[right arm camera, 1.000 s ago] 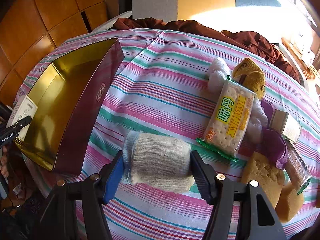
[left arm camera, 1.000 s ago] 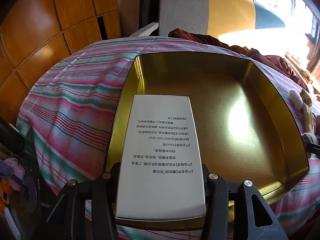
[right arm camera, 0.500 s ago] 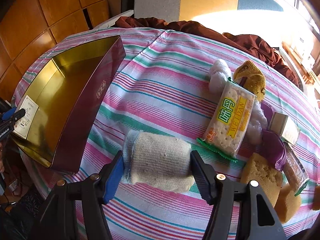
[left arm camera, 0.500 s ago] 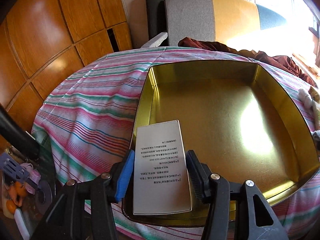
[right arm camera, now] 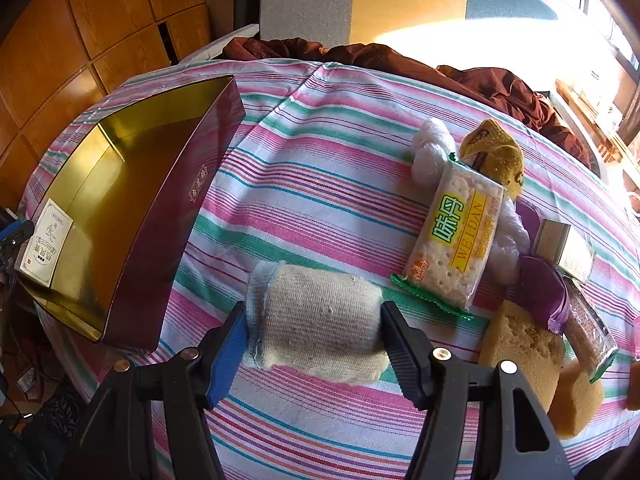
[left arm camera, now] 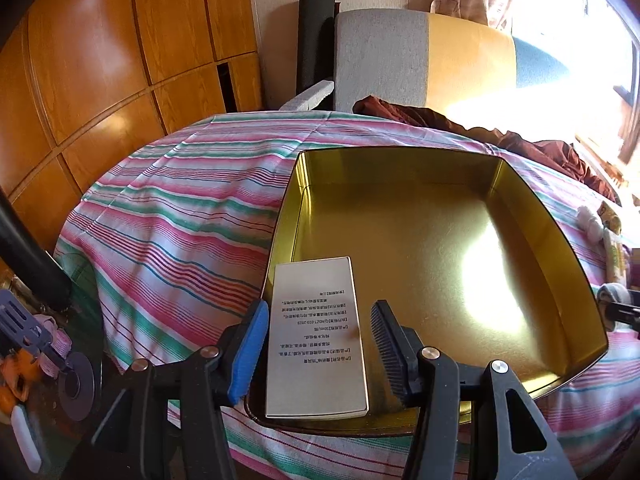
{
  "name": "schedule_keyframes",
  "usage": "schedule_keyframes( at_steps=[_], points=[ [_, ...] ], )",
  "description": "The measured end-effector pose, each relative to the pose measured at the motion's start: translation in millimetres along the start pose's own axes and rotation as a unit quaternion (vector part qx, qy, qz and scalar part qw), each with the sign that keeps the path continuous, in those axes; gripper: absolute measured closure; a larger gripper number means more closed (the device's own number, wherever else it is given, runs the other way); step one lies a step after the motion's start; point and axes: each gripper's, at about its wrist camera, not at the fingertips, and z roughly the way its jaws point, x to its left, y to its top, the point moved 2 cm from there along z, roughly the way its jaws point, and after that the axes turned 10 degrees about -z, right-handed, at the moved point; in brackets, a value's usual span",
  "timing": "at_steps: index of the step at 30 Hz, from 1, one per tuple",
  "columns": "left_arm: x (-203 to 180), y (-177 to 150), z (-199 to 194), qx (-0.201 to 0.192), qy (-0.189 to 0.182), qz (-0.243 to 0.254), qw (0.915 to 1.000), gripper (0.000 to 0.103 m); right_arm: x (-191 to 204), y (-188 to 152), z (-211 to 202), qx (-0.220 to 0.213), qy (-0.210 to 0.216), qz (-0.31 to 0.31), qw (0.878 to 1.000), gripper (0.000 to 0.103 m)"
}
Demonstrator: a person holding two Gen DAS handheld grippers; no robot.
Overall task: Organize objects
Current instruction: 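Carry the sock into the gold tin and open the right tool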
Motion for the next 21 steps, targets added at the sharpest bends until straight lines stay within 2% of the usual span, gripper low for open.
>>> schedule_keyframes(
  at_steps=[4,12,21],
  points=[
    [8.6,2.7,-8.2,-0.010,-0.010,-0.017,0.9997,0.040,-3.3,-0.6,-2.1,-0.006,-0.002,0.026,1.000,0.038],
    [30.3,2.4,-17.7,-0.020,-0.004,-0.038,0.9991,0.039,-10.3,3.1,-23.5,-0.045,0.000,0.070,0.997,0.038],
    [39.6,0.6,-17.4,-0.018,0.003,-0.047,0.9987,0.039,0.1,10.5,-28.5,-0.060,0.003,0.075,0.995,0.038]
  ],
)
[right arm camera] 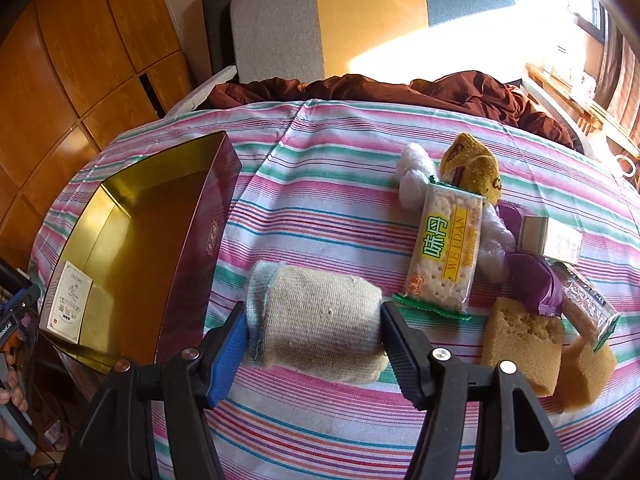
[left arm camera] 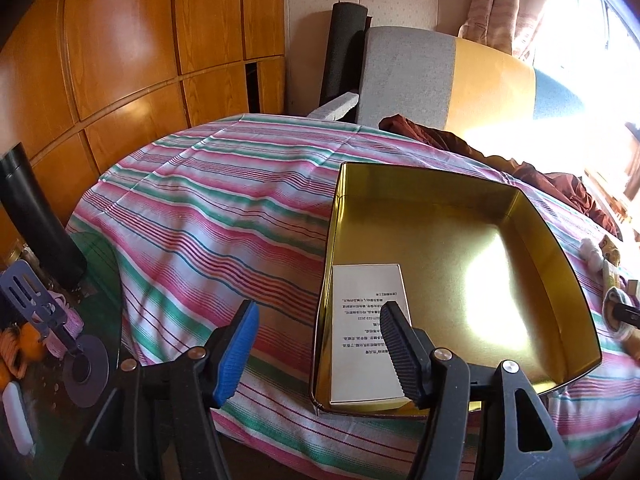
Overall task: Organize objects
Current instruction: 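Carry the sock into the gold tin and open the right tool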
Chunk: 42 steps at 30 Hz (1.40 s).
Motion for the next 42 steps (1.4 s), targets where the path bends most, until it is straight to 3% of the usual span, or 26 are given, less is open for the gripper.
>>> schedule_keyframes(
  at_steps=[6,13,22,33,36,40,42],
  points=[
    [5.8,-0.9,-4.2,0.000,0.000,-0.003,1.0000,0.038,21.6,19.2,-14.9,-0.037,0.015,-0.009,0.999,0.038],
    [14.0,-1.3,-5.1,0.003,0.002,-0.013,0.9999,0.038,81.6,44.1,-22.7,-0.065,0.061,-0.060,0.994,0.038],
    [22.7,-0.1,-4.1,0.003,0.004,-0.025,0.9997,0.037,180.8,42.4,16.7,-0.023,0.124,-0.150,0.981,0.038],
    [32.0,-1.9,1.9,0.009,0.006,-0.039,0.9992,0.035,240.2,23.8,58.4,0.027,0.171,-0.202,0.964,0.037],
    [32.5,-0.9,1.8,0.008,0.007,-0.040,0.9992,0.032,248.7,19.6,58.6,0.020,0.174,-0.217,0.960,0.034],
    [31.7,-0.4,2.4,0.009,0.008,-0.039,0.9992,0.030,243.5,19.9,53.8,0.016,0.186,-0.211,0.960,0.016],
    [29.7,0.3,1.9,0.009,0.007,-0.037,0.9993,0.030,234.1,22.7,46.9,0.005,0.185,-0.203,0.962,0.016]
  ],
)
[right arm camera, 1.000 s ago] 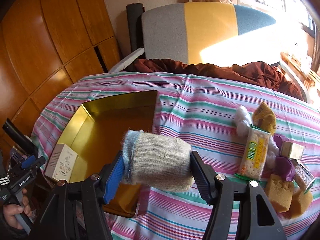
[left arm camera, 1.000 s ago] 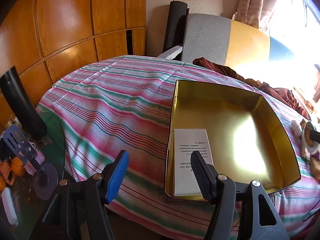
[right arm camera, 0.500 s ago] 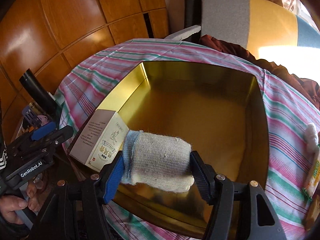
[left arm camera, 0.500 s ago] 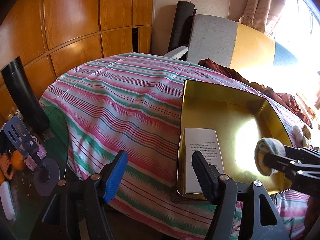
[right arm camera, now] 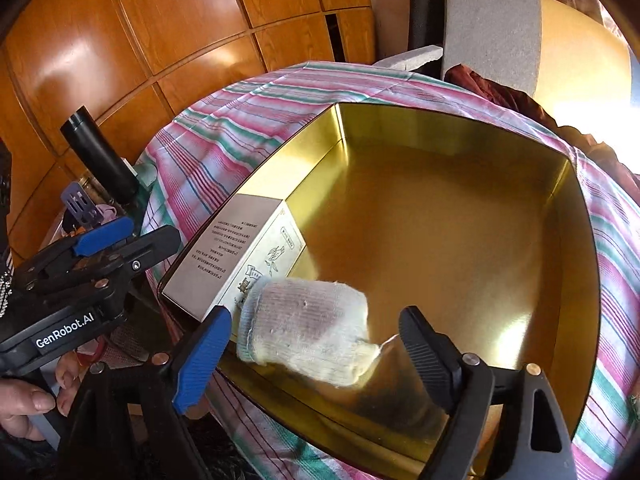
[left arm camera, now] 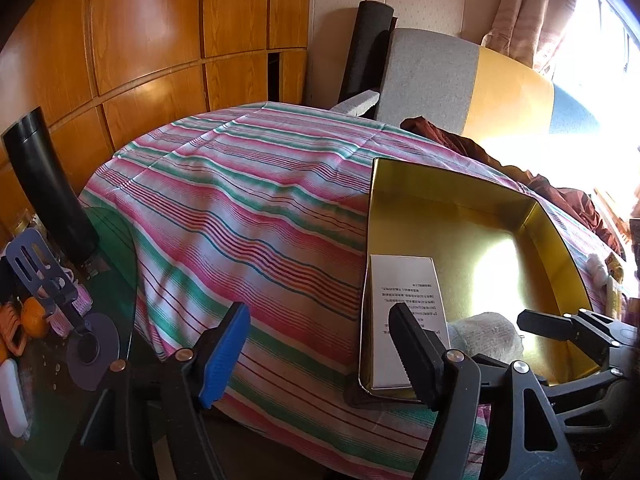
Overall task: Organize objects
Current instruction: 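Carry the sock into the gold tin and open the right tool, then grasp the WEIDAN cracker pack with the left tool while right returns to the items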
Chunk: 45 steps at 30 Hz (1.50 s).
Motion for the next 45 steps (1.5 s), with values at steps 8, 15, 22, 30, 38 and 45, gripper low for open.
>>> schedule_keyframes(
  at_steps=[8,15,22,30,38,45],
  points=[
    [-20.3,5.6,-11.1,-0.016,-0.018,0.027,0.9993,0.026,-71.7,-20.0,-72.4,-0.054,-0.077,0.067,0.993,0.015],
    [-56.1,10.5,-18.5,-0.022,-0.048,0.059,0.9968,0.024,-170.7,-64.9,-138.0,-0.041,-0.195,0.145,0.969,0.015],
    [-124.3,16.0,-30.4,-0.020,-0.109,0.115,0.9871,0.024,-282.4,-142.8,-207.3,-0.047,-0.332,0.286,0.898,0.015],
    [-249.0,-4.1,-51.5,-0.008,-0.202,0.221,0.9543,0.016,-328.7,-204.5,-251.0,-0.114,-0.316,0.459,0.822,0.015],
    [-369.3,-59.2,-31.5,0.067,-0.250,0.300,0.9182,0.016,-331.4,-214.7,-254.0,-0.141,-0.277,0.492,0.813,0.015],
    [-426.3,-95.3,8.5,0.116,-0.239,0.324,0.9082,0.016,-337.8,-224.6,-253.4,-0.154,-0.246,0.516,0.806,0.015]
  ],
)
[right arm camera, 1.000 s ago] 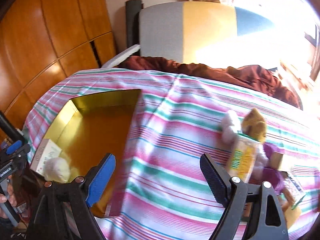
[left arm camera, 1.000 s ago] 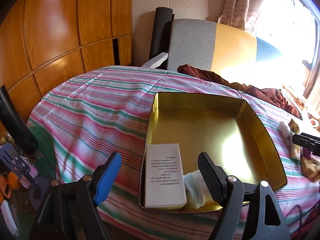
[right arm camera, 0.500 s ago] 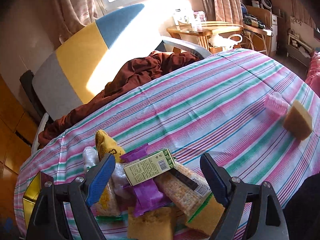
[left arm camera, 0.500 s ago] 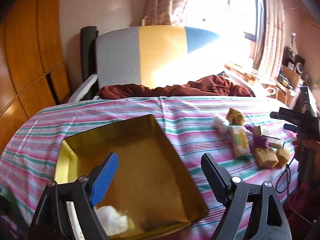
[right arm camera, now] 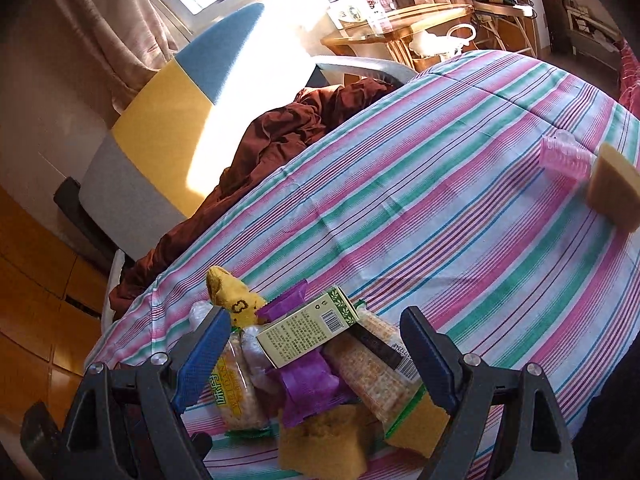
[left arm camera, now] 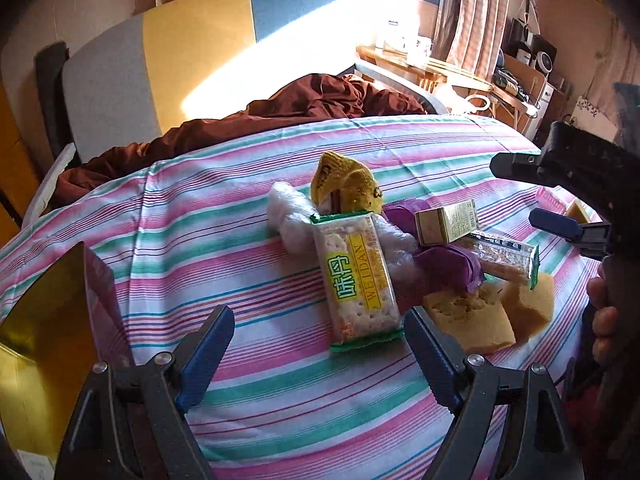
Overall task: Organize objects
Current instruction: 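Grasp the WEIDAN cracker pack with the left tool while right returns to the items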
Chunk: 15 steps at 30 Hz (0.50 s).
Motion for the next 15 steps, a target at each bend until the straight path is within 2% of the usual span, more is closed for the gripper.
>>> schedule_keyframes(
  at_steps=[4,12,13,14,15],
  points=[
    [-11.6,8.1,25.3,0.016,-0.003,-0.007,0.9998,0.016,-4.7,-0.2,3.3,0.007,0.007,0.011,1.000,0.015],
    [-21.0,20.4,72.3,0.033,0.021,-0.003,0.9992,0.016,-5.3,-0.6,7.4,0.016,0.012,0.015,1.000,0.015],
    [-19.0,19.9,74.7,0.031,0.018,-0.005,0.9993,0.021,-5.5,-0.5,7.2,0.016,0.010,0.015,1.000,0.015],
    [-16.2,18.7,75.5,0.033,0.009,-0.010,0.9994,0.039,-6.2,-0.6,6.9,0.015,0.008,0.016,1.000,0.015],
    [-13.3,16.3,76.0,0.041,-0.003,-0.020,0.9989,0.051,-7.1,-0.9,5.8,0.014,0.008,0.018,1.000,0.015]
  ],
)
